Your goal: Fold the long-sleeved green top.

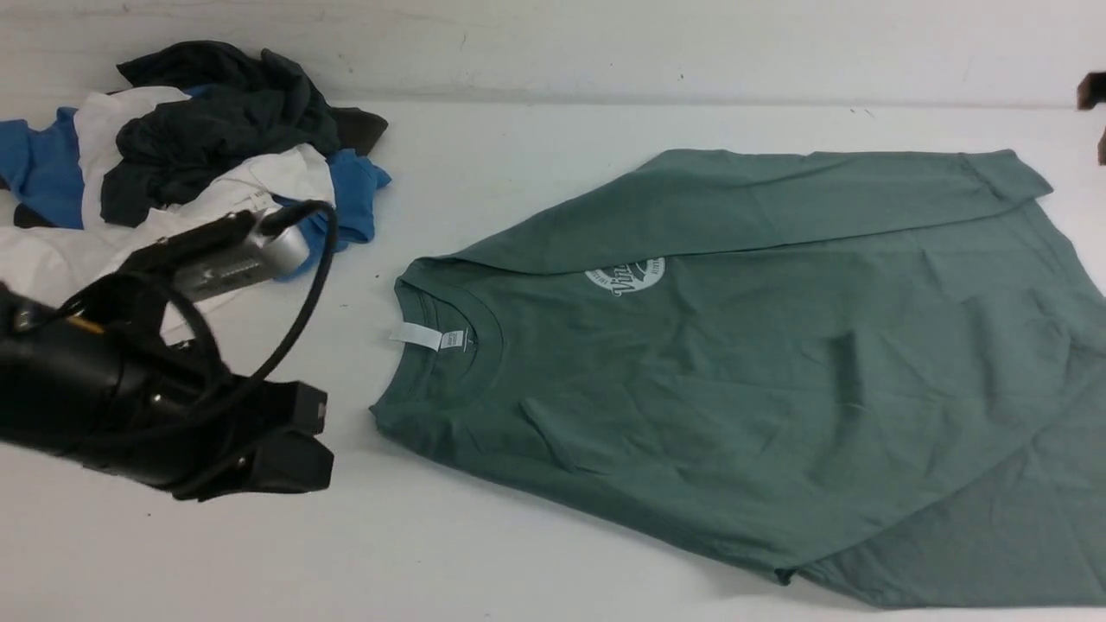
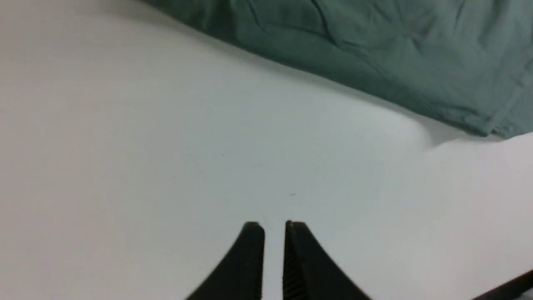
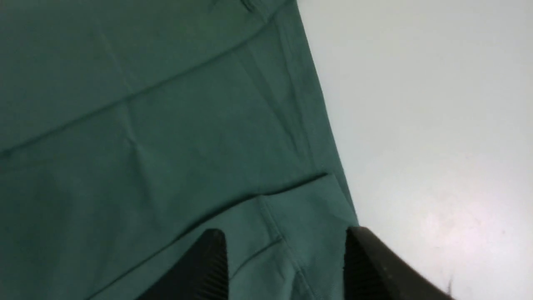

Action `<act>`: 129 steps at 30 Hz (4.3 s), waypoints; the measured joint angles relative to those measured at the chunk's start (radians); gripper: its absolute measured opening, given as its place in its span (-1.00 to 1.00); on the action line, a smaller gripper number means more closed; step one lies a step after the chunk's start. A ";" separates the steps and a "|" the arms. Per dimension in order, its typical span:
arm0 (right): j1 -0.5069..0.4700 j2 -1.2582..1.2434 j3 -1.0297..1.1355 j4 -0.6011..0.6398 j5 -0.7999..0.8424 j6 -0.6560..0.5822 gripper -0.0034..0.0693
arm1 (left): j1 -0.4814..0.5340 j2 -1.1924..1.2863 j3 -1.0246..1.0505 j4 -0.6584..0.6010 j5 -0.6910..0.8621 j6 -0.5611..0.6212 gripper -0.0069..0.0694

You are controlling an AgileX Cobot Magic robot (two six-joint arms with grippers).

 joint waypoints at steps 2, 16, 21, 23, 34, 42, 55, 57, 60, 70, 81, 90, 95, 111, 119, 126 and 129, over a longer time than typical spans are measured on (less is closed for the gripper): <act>0.000 -0.029 0.007 0.026 0.002 -0.009 -0.23 | 0.000 0.050 -0.019 0.004 0.000 -0.002 -0.46; 0.000 -0.400 0.435 0.076 0.017 -0.026 -0.94 | 0.000 0.464 -0.289 -0.035 -0.016 -0.026 0.28; 0.000 -0.411 0.501 0.076 0.017 -0.027 -0.94 | -0.029 0.510 -0.303 -0.076 -0.056 -0.026 0.28; 0.000 -0.411 0.522 0.077 0.017 -0.029 -0.94 | -0.054 0.541 -0.303 -0.077 -0.080 -0.026 0.28; 0.000 -0.414 0.557 0.127 0.013 -0.054 -0.94 | -0.085 0.597 -0.303 -0.094 -0.199 -0.026 0.20; 0.000 -0.421 0.560 0.162 0.013 -0.075 -0.94 | -0.085 0.620 -0.312 -0.064 -0.210 -0.025 -0.63; -0.002 -0.784 0.853 0.096 0.010 -0.096 -0.94 | -0.088 0.471 -0.232 0.486 0.140 -0.190 -0.78; -0.002 -0.852 0.925 0.096 0.013 -0.096 -0.94 | -0.088 0.440 -0.188 0.560 0.187 -0.252 -0.78; -0.002 -0.891 0.980 0.113 0.021 -0.096 -0.94 | -0.088 0.423 -0.165 0.617 0.204 -0.295 -0.78; -0.002 -0.707 0.897 0.256 -0.009 -0.123 -0.94 | -0.088 0.420 -0.163 0.638 0.204 -0.351 -0.45; 0.019 -0.237 0.510 0.320 -0.160 -0.208 -0.70 | -0.088 0.420 -0.209 0.638 0.252 -0.379 0.20; 0.028 0.220 0.008 0.401 -0.244 -0.274 -0.06 | -0.088 0.420 -0.370 0.638 0.275 -0.388 0.22; 0.029 0.420 -0.203 0.431 -0.293 -0.310 0.01 | -0.088 0.420 -0.382 0.638 0.280 -0.401 0.22; 0.029 0.597 -0.329 0.551 -0.408 -0.341 0.01 | -0.088 0.420 -0.382 0.638 0.281 -0.432 0.22; 0.029 0.599 -0.329 0.564 -0.390 -0.349 -0.57 | -0.088 0.420 -0.382 0.638 0.281 -0.433 0.22; 0.028 0.564 -0.391 0.449 -0.249 -0.313 -0.92 | -0.088 0.420 -0.382 0.638 0.281 -0.440 0.22; 0.030 0.526 -0.465 0.381 -0.153 -0.247 -0.92 | -0.088 0.420 -0.391 0.638 0.282 -0.440 0.22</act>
